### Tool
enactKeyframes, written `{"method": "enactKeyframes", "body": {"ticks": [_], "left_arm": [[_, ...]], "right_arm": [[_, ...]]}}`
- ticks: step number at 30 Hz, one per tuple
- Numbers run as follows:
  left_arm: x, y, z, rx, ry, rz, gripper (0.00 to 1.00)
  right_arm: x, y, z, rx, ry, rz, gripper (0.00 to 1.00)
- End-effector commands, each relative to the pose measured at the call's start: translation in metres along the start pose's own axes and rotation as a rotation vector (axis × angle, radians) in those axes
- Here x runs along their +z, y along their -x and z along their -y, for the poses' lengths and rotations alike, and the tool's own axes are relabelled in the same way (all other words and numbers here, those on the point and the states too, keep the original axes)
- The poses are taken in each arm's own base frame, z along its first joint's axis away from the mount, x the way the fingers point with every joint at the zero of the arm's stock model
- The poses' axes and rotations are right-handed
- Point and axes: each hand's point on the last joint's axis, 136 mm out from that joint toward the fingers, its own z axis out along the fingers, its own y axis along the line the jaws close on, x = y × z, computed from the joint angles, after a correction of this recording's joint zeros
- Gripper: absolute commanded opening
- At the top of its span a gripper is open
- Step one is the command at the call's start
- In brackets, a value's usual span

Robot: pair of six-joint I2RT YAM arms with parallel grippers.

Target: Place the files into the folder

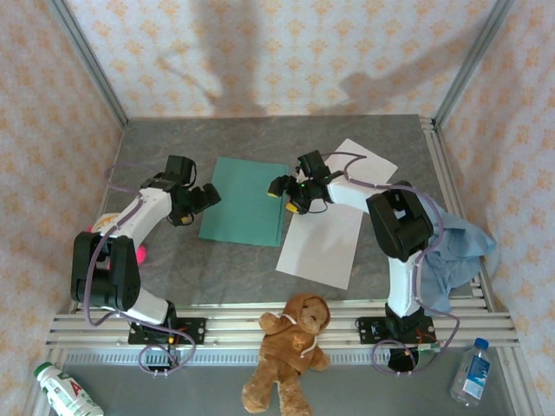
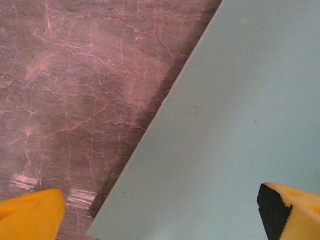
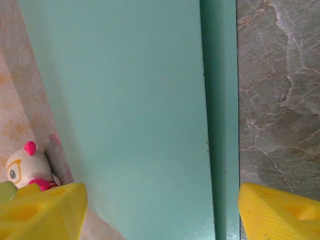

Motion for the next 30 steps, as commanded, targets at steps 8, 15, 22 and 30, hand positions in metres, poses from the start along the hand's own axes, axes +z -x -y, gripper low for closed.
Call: {"method": "enactKeyframes", "body": {"ticks": [8, 15, 22, 30], "left_arm": [[0.026, 0.0, -0.007, 0.012, 0.014, -0.041, 0.87], [0.03, -0.001, -0.007, 0.011, 0.016, -0.049, 0.86], [0.036, -0.004, -0.006, 0.009, 0.005, -0.067, 0.87], [0.046, -0.009, -0.002, 0.008, -0.023, -0.099, 0.84]], "right_arm": [[0.013, -0.006, -0.007, -0.057, -0.013, -0.048, 0.66], [0.015, -0.006, -0.001, -0.068, -0.047, -0.044, 0.65], [0.019, -0.008, 0.003, -0.07, -0.061, -0.051, 0.67], [0.027, -0.016, -0.003, -0.095, -0.039, -0.077, 0.67]]}}
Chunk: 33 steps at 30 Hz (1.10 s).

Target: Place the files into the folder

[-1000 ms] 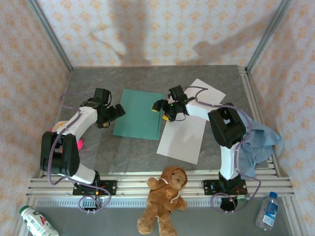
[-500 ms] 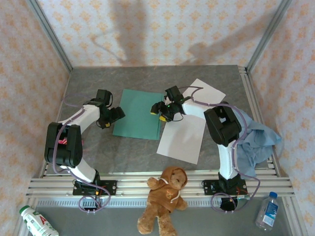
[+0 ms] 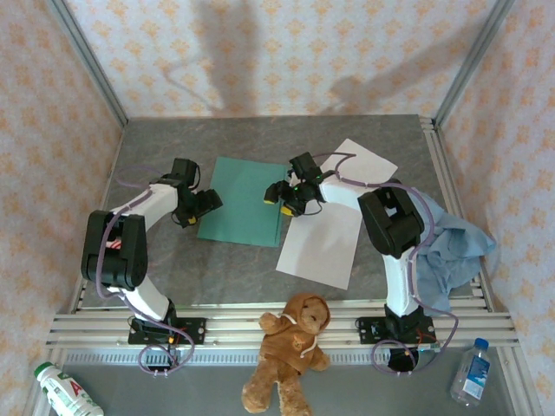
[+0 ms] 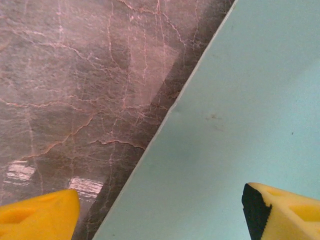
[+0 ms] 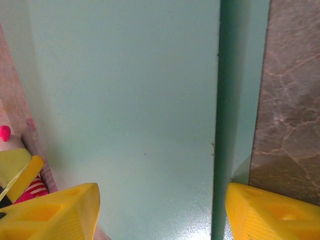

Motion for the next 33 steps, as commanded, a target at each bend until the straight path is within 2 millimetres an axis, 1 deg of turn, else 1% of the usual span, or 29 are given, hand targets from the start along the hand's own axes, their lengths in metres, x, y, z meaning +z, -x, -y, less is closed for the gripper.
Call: {"method": "enactKeyframes", "body": {"ticks": [1, 5, 17, 21, 24, 27, 29, 33], "left_arm": [[0.007, -0.003, 0.001, 0.004, -0.025, -0.019, 0.82], [0.011, -0.005, 0.004, 0.004, -0.047, -0.036, 0.8], [0.012, -0.01, 0.003, 0.003, -0.055, -0.048, 0.8], [0.01, -0.014, 0.008, 0.003, -0.081, -0.064, 0.81], [0.003, -0.016, 0.012, 0.0, -0.107, -0.066, 0.83], [-0.003, -0.017, 0.015, 0.002, -0.127, -0.064, 0.85], [-0.007, -0.017, 0.017, 0.009, -0.133, -0.063, 0.85], [-0.01, -0.017, 0.027, 0.018, -0.184, -0.065, 0.86]], "right_arm": [[0.008, -0.002, -0.006, -0.035, 0.007, -0.013, 0.67], [0.008, -0.004, -0.013, -0.045, 0.035, -0.024, 0.67], [0.003, -0.003, -0.041, -0.063, 0.151, -0.032, 0.67], [-0.009, -0.004, -0.057, -0.085, 0.196, -0.025, 0.67], [-0.021, -0.004, -0.076, -0.088, 0.255, -0.024, 0.67], [-0.033, -0.002, -0.091, -0.096, 0.295, -0.009, 0.67], [-0.039, -0.003, -0.098, -0.101, 0.311, -0.006, 0.67], [-0.049, -0.003, -0.11, -0.109, 0.337, 0.003, 0.67]]}}
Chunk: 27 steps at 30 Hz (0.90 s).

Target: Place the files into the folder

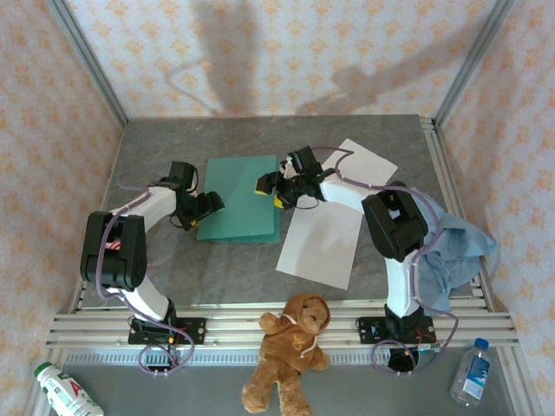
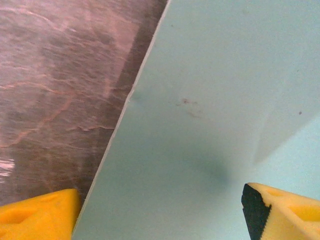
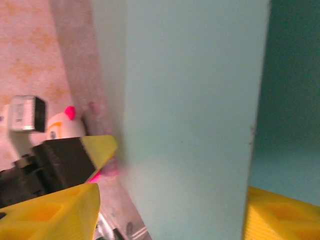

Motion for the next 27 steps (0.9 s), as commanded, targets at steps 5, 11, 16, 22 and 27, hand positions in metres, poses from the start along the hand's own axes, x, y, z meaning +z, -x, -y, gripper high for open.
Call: {"method": "enactKeyframes", "body": {"ticks": [5, 11, 16, 22, 27], "left_arm": [[-0.01, -0.006, 0.027, 0.039, -0.126, -0.015, 0.88], [-0.008, -0.004, 0.04, 0.097, -0.168, -0.01, 0.88], [-0.024, 0.002, 0.061, 0.208, -0.166, 0.036, 0.92], [-0.072, 0.008, 0.072, 0.38, -0.07, 0.174, 1.0], [-0.096, -0.011, 0.083, 0.534, -0.091, 0.33, 1.0]], "right_arm": [[-0.02, -0.002, -0.068, -0.067, 0.163, 0.009, 0.67], [-0.032, 0.0, -0.089, -0.087, 0.195, 0.029, 0.68], [-0.043, 0.002, -0.099, -0.108, 0.181, 0.051, 0.68], [-0.057, 0.006, -0.112, -0.124, 0.176, 0.095, 0.7], [-0.055, 0.008, -0.108, -0.094, 0.166, 0.105, 0.71]]}}
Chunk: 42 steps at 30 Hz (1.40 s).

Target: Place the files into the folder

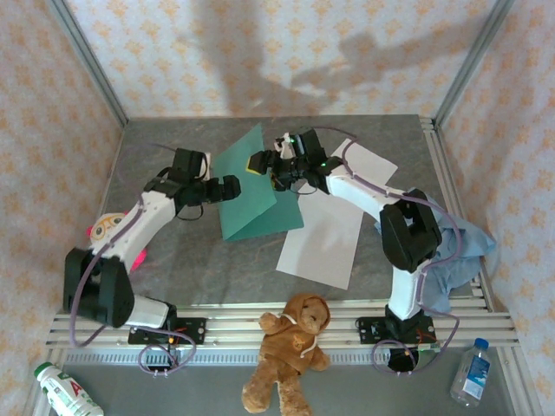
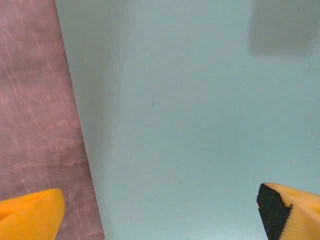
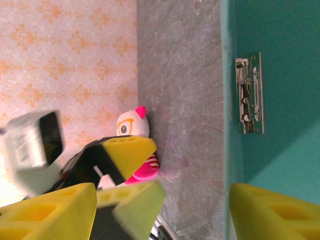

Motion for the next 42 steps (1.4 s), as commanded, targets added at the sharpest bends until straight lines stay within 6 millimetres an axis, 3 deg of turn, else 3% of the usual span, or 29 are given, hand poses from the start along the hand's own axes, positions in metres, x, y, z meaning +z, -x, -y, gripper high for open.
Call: {"method": "enactKeyframes", "body": {"ticks": [1, 5, 9, 15, 18, 24, 29, 38, 42], "left_arm": [[-0.014, -0.015, 0.007, 0.167, 0.037, 0.085, 1.0], [-0.032, -0.035, 0.041, 0.348, 0.006, 0.21, 1.0], [-0.036, -0.047, 0.06, 0.419, -0.006, 0.269, 1.0], [-0.021, -0.06, 0.085, 0.499, -0.024, 0.272, 0.99], [-0.012, -0.056, 0.093, 0.526, 0.014, 0.259, 0.98], [-0.009, -0.037, 0.095, 0.524, 0.135, 0.343, 0.97], [-0.013, -0.024, 0.081, 0.486, 0.248, 0.419, 0.88], [-0.005, -0.031, 0.082, 0.568, 0.233, 0.43, 0.73], [0.0, -0.03, 0.087, 0.617, 0.231, 0.421, 0.72]], "right_arm": [[-0.011, 0.005, -0.02, -0.013, 0.014, 0.043, 0.71], [-0.013, 0.007, -0.019, 0.025, 0.01, 0.064, 0.71], [-0.015, 0.007, -0.027, 0.047, 0.033, 0.078, 0.72], [-0.014, 0.007, -0.03, 0.082, 0.019, 0.091, 0.76], [-0.013, 0.008, -0.035, 0.094, 0.02, 0.092, 0.76], [-0.012, 0.009, -0.04, 0.128, 0.026, 0.101, 0.77], [-0.01, 0.006, -0.048, 0.126, 0.037, 0.094, 0.78], [-0.007, 0.008, -0.055, 0.132, 0.046, 0.092, 0.79], [-0.005, 0.009, -0.058, 0.133, 0.051, 0.087, 0.79]]}}
